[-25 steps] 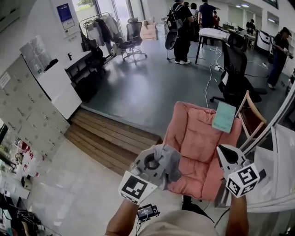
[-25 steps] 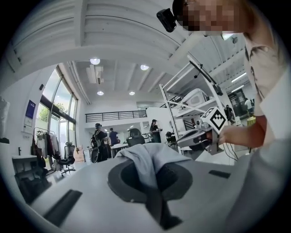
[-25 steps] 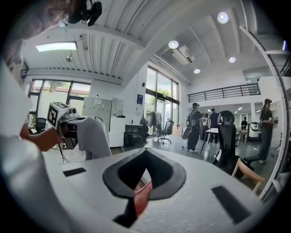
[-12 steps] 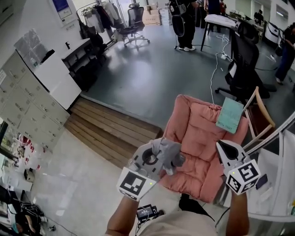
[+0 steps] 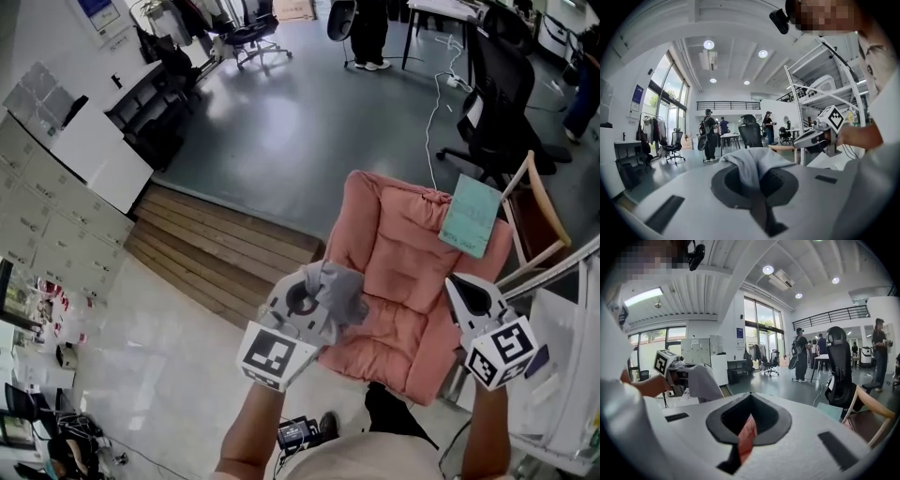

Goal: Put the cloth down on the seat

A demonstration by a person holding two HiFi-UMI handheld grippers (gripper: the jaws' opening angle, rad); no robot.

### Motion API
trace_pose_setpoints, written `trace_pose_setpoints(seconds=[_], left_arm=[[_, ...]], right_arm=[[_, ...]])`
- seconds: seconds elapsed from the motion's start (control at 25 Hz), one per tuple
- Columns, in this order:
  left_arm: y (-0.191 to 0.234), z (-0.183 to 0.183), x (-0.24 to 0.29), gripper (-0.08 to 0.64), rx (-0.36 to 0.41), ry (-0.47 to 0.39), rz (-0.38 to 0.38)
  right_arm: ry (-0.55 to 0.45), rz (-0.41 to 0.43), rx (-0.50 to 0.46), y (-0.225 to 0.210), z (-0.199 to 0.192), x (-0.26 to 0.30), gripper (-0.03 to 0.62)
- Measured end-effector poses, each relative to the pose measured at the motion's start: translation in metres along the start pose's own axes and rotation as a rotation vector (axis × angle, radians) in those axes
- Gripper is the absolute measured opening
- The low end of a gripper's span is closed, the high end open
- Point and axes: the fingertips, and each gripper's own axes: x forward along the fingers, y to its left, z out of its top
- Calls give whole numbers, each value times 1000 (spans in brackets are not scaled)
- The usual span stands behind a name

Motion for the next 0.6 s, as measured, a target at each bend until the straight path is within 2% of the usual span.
trace_pose_setpoints(seconds=[0.16, 0.6], left_arm=[[12, -31, 33, 18, -17, 21, 23], [52, -135, 116, 18, -94, 157, 82]], right_arm=[[24, 1, 22, -27, -19, 19, -7], [93, 44, 58, -85, -76, 89, -6]])
